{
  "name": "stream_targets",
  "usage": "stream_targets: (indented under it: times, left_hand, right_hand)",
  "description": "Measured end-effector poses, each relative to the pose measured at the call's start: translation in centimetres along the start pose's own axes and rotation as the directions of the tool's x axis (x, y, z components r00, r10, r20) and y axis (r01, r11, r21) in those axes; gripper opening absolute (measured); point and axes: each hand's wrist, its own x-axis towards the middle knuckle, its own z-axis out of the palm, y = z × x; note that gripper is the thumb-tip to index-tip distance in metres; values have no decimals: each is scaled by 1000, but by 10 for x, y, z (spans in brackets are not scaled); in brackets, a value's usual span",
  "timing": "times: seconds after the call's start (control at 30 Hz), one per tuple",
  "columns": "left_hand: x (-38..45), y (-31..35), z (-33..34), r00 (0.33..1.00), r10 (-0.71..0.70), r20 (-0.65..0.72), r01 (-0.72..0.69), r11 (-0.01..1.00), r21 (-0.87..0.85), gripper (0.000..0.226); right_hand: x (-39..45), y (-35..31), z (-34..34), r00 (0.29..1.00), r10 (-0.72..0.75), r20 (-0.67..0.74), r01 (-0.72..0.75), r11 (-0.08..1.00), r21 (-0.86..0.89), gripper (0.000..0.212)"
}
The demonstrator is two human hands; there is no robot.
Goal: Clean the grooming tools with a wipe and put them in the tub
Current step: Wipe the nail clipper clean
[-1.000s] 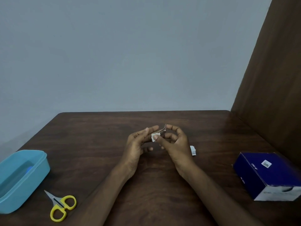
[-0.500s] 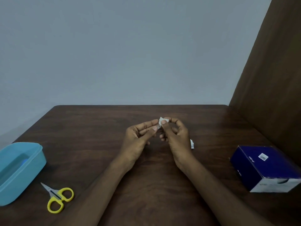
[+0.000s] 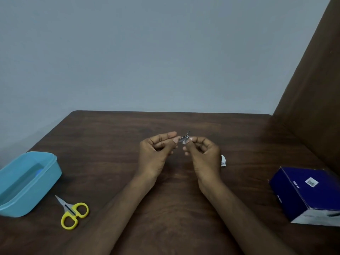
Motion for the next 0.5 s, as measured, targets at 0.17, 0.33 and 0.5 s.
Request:
stream_targets:
  times: [0.17,0.33,0.5]
  left_hand:
    - [-3,0,-2,998,62,-32,-57,991,124,17]
    - [-10,-1,-3,981,196,-14,-174,901,398,10]
    - [-10,1,-2,992,127,23,-128,949,289,9]
  right_hand:
    - [-6,-3,3,989,135,61,-143,977,161,9]
    - [-7,-6,0,994,104,38,-109,975,193,10]
    - [-10,-4,-2,997,37,68,-40,998,49,8]
